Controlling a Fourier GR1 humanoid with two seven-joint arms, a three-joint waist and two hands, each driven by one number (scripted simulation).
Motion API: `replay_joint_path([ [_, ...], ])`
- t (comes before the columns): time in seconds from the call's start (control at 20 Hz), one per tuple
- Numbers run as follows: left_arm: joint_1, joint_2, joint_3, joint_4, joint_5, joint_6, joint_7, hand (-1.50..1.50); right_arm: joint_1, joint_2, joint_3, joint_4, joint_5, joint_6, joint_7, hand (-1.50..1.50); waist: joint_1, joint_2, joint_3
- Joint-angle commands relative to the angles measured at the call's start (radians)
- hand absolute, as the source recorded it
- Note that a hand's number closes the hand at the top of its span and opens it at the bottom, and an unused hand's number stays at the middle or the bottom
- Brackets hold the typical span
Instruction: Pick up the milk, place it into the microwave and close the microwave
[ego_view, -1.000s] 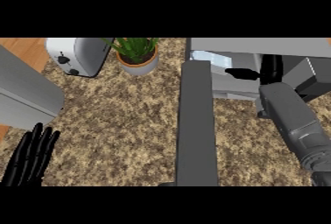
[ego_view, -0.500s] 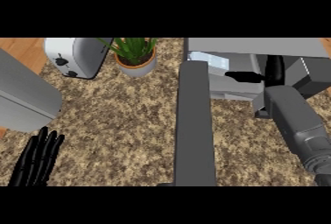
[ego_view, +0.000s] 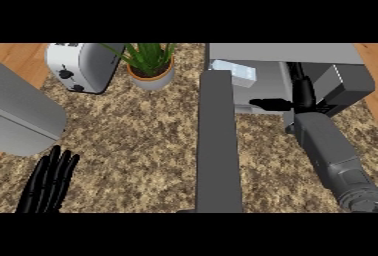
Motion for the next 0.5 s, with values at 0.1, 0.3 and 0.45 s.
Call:
replay_joint_path([
  [0.1, 0.027, 0.006, 0.007, -0.006, 0.023, -0.014, -0.030, -1.50, 0.108, 0.008, -0.013, 0.004, -0.027, 0.026, 0.024, -1.50, -0.022, 0.004, 0.011],
  [0.3, 0.019, 0.018, 0.031, -0.030, 0.048, -0.012, 0.017, -1.50, 0.199, 0.079, 0.003, -0.038, -0.035, 0.048, -0.024, -1.50, -0.033, 0.000, 0.011],
  [0.45, 0.043, -0.005, -0.046, -0.062, -0.012, 0.030, 0.039, -1.50, 0.251, 0.067, 0.020, -0.056, -0.033, 0.118, -0.037, -1.50, -0.030, 0.001, 0.012],
])
